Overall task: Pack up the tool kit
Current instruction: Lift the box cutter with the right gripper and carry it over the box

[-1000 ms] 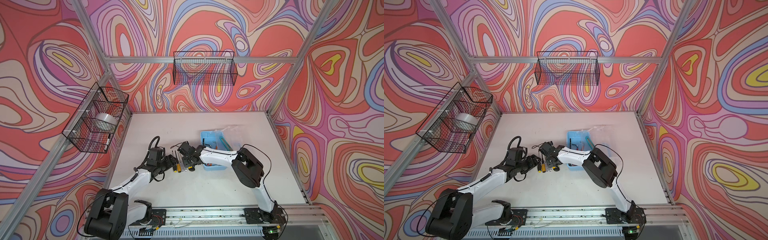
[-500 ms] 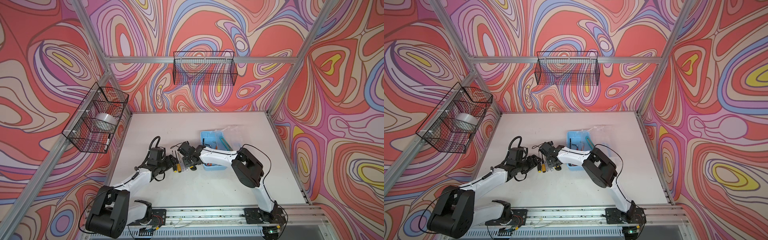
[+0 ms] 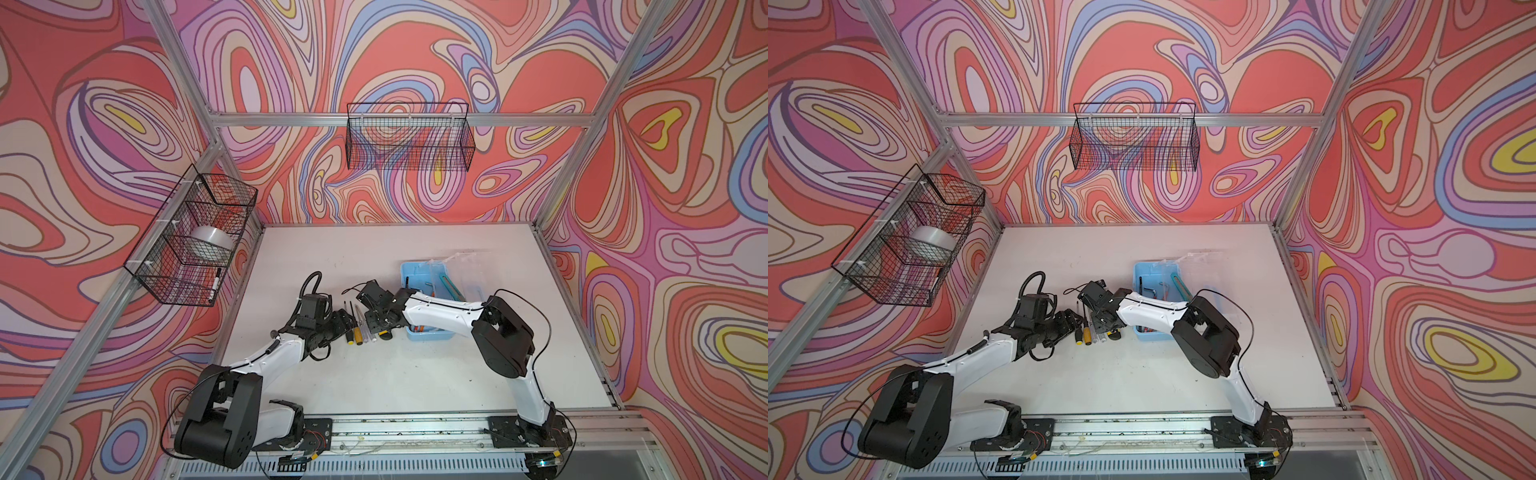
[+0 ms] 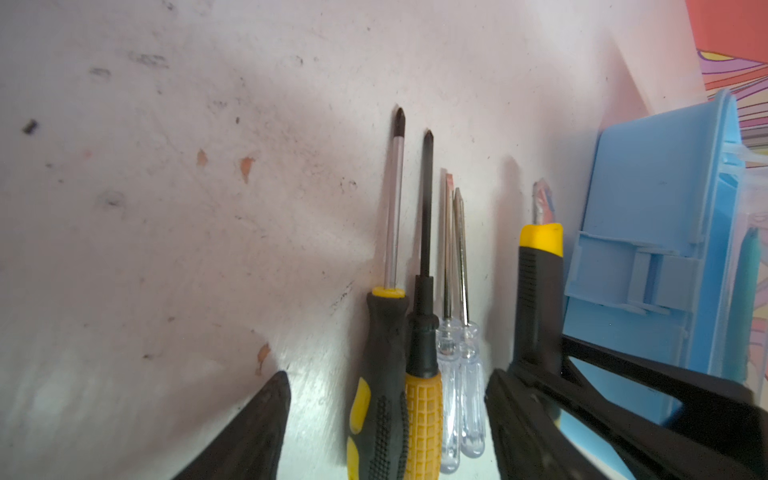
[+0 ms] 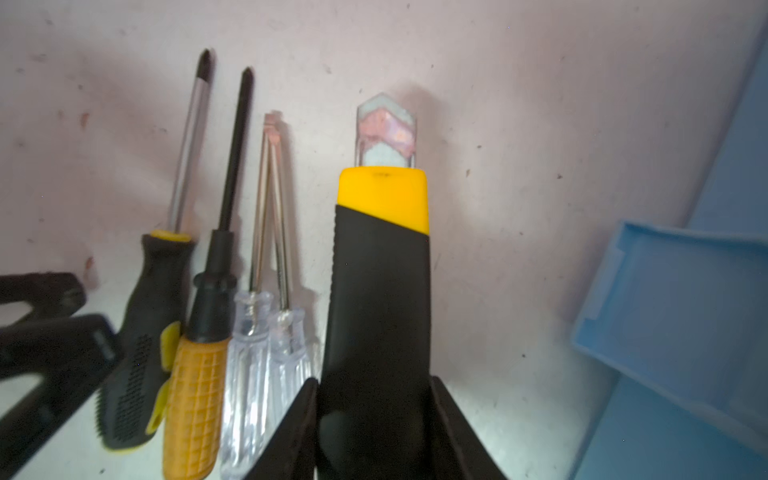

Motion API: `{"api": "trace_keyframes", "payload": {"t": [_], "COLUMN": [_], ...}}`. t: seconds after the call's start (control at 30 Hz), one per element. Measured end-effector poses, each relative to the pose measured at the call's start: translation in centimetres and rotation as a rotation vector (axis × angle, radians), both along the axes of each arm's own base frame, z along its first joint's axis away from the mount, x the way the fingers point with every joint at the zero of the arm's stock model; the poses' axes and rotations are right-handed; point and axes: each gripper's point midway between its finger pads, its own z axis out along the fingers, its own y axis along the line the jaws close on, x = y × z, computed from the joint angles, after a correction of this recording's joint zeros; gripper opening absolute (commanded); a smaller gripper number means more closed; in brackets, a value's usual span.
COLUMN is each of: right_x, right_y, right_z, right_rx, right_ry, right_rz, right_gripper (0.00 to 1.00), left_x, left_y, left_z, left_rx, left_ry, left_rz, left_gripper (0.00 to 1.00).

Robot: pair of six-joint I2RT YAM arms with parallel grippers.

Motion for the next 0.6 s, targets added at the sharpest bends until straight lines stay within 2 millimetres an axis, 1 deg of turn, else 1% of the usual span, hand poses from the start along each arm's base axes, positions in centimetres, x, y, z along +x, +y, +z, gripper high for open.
{"api": "trace_keyframes", "payload": {"t": [0.13, 0.2, 0.3, 0.47, 0.53, 0.6], "right_x": [-0.3, -0.4, -0.5, -0.4, -0.3, 0.2], "right_y": [0.0, -0.2, -1.0, -3.3, -4.9, -6.6], "right_z": [2.3, 3.7, 6.3, 11.8, 13.9, 15.5], "right_rx": [0.042, 0.061, 0.083, 0.094, 0.092, 0.093], "right_ry": [-0.018, -0.031, -0.068, -0.165, -0.202, -0.233], "right_rz": [0.005, 0.005, -0.002, -0.030, -0.052, -0.081], "right_gripper": [0.31, 0.31, 0.31, 0.31, 0.31, 0.31], "left_x": [1.1, 1.3, 1.3, 1.6, 1.7, 1.8], "left_y": [-0.2, -0.2, -0.1, -0.2, -0.2, -0.2], "left_z": [1.3, 1.5, 1.5, 1.8, 2.0, 2.2], "left_rx": [-0.006, -0.005, -0.002, -0.003, -0.004, -0.005], "left_ry": [-0.037, -0.044, -0.044, -0.052, -0.058, -0.062], "left_rz": [0.002, 0.004, 0.005, 0.006, 0.006, 0.006], "left_gripper": [0.74, 0.75, 0.75, 0.74, 0.74, 0.74]}}
